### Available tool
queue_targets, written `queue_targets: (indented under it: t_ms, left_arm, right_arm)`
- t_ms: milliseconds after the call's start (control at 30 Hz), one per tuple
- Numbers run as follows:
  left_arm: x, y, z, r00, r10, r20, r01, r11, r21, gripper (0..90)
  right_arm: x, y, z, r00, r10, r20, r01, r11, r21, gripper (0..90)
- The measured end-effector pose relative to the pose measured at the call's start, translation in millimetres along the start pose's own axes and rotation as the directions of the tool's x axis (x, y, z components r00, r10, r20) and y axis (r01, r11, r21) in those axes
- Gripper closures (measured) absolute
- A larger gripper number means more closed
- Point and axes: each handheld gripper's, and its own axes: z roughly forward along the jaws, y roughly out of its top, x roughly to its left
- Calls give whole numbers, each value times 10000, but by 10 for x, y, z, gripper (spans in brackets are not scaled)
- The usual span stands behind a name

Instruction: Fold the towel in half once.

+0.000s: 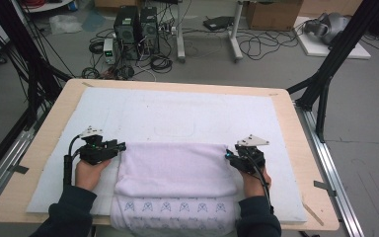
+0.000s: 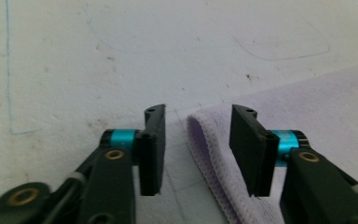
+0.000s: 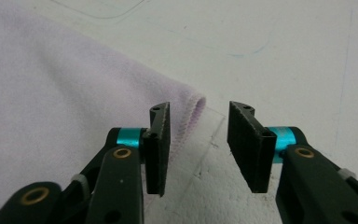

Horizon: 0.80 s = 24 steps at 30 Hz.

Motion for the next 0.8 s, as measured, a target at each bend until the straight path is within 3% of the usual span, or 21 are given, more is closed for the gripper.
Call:
queue_targets:
  t_ms: [133,200,300,333,367,400,467,667,800]
  left_arm:
    - [-30,-54,54,9970,140,757,-184,9982,571,511]
    - [-68,-68,68,9968,457,650,-489,9976,484,500]
    - [-84,-72,73,9963,580,628,-612,9969,502,543]
    - [-102,-74,78,9954,714,639,-748,9959,518,592]
    - [-132,-77,90,9916,1065,733,-1113,9917,650,697]
    - [-160,-78,97,9895,1267,692,-1314,9891,669,782]
    - [-194,-75,101,9839,1651,679,-1700,9826,742,837]
    - [-114,-38,123,9916,1075,712,-1126,9910,718,849]
    - [-126,42,148,9910,1203,589,-1243,9899,689,850]
  right_arm:
    - [-50,-14,27,9987,333,-391,-335,9994,-32,553]
    - [-44,-20,76,9980,313,-555,-308,9995,101,547]
    - [-24,-41,200,9968,223,-772,-181,9983,548,552]
    - [-22,-46,214,9956,392,-847,-359,9986,401,579]
    - [-25,-44,215,9941,378,-1012,-336,9985,428,646]
    - [-26,-44,215,9905,338,-1329,-283,9987,435,754]
    - [-3,-31,205,9910,74,-1338,-10,9989,477,851]
    - [-52,-31,195,9966,74,-826,-48,9995,313,879]
    - [-115,-15,196,9967,118,-803,-109,9999,114,880]
